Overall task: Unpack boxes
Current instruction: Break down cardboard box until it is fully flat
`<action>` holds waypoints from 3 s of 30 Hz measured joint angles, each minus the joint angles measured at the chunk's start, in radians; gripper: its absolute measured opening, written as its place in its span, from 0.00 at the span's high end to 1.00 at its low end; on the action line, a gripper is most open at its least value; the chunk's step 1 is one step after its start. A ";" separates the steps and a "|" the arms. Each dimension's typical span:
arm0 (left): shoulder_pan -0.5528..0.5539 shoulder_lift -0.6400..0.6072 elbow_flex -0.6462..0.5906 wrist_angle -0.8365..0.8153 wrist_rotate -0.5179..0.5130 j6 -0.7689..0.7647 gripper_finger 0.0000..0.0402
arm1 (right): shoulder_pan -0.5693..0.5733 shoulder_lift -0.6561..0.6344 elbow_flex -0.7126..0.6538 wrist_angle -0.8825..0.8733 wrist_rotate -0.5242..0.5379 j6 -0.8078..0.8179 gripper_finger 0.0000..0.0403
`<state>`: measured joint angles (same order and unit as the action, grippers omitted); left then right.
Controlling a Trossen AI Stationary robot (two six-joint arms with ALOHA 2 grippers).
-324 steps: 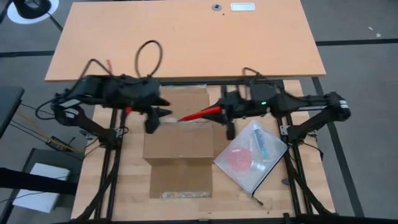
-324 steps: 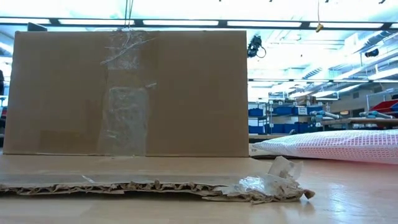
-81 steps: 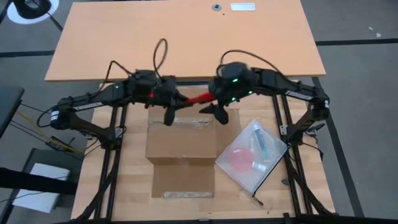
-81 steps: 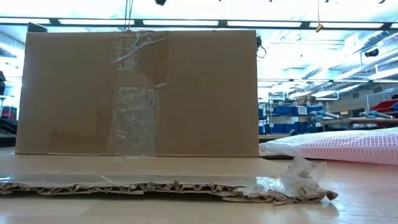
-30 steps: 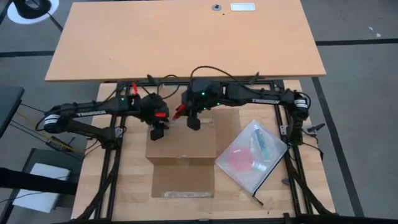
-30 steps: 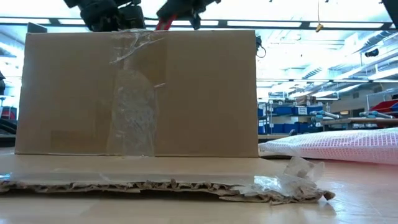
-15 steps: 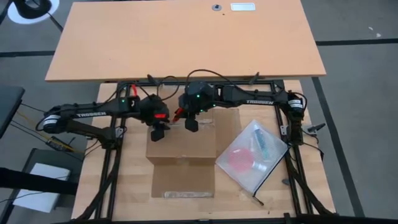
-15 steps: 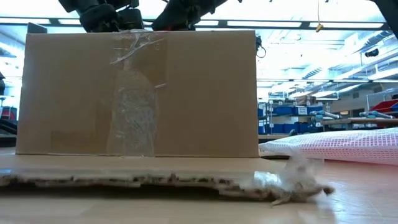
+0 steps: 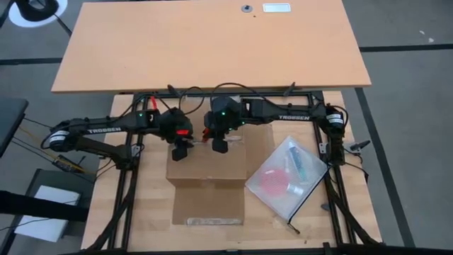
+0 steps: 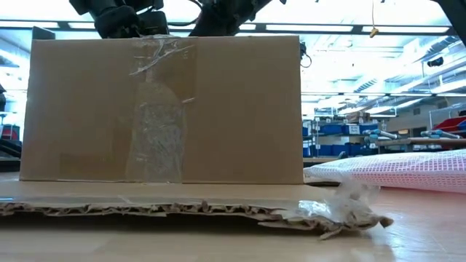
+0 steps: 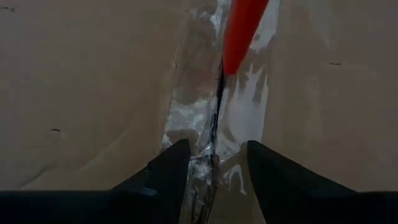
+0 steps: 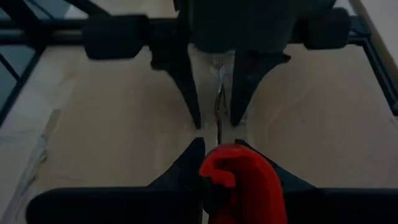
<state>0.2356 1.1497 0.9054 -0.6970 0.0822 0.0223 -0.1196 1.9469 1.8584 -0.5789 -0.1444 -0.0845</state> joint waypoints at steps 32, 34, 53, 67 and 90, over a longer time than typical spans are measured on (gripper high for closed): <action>0.000 -0.001 -0.086 0.048 -0.042 -0.032 0.57 | 0.005 -0.292 0.000 -0.612 0.090 0.123 0.85; 0.000 -0.001 -0.086 0.048 -0.049 -0.028 0.57 | 0.004 -0.312 0.000 -0.625 0.093 0.145 0.85; 0.001 -0.013 -0.046 -0.089 -0.107 -0.042 0.57 | -0.012 -0.556 0.002 -0.499 0.139 0.275 0.85; 0.001 -0.087 0.262 -0.168 -0.138 -0.058 0.57 | -0.048 -0.515 -0.051 -0.800 0.386 0.248 0.85; -0.008 -0.244 0.222 -0.373 -0.079 -0.157 0.57 | 0.026 -0.440 -0.072 -0.219 0.197 0.215 0.85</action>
<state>0.2276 0.9056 1.1272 -1.0695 0.0036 -0.1343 -0.0936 1.5069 1.7865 -0.7974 0.0523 0.1300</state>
